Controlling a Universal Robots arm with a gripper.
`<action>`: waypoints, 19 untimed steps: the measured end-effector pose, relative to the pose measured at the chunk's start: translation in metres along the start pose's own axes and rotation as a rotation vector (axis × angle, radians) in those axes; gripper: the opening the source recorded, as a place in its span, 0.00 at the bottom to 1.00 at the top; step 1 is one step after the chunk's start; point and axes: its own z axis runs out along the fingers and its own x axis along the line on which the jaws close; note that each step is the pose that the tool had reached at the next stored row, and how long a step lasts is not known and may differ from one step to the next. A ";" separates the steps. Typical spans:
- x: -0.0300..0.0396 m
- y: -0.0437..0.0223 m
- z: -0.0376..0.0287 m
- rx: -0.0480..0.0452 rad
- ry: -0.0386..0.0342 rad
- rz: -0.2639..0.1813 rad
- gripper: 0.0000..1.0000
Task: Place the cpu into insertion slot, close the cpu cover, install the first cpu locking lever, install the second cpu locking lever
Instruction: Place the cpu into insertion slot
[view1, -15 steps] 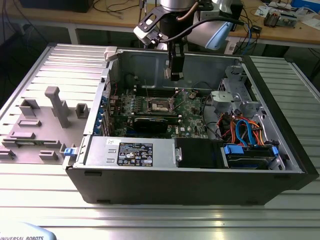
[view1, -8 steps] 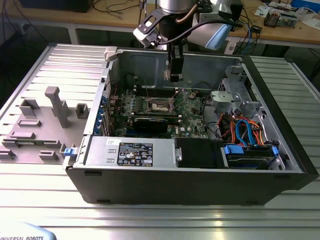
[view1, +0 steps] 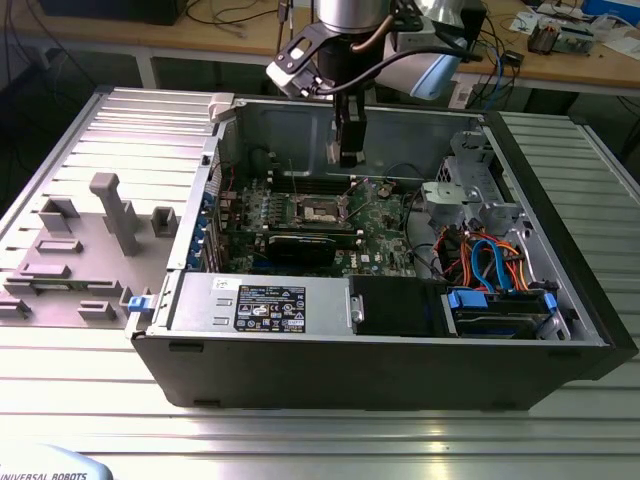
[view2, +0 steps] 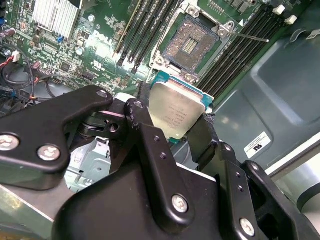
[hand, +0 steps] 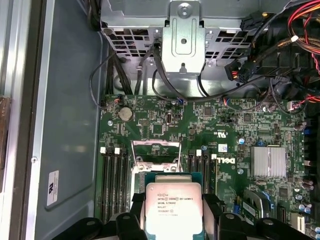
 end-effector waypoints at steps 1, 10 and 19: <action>0.0000 0.0000 0.0004 0.0000 0.0000 0.000 0.54; 0.0004 -0.0079 0.0051 -0.0002 -0.0009 0.010 0.54; 0.0004 -0.0097 0.0061 -0.0002 -0.0009 0.010 0.54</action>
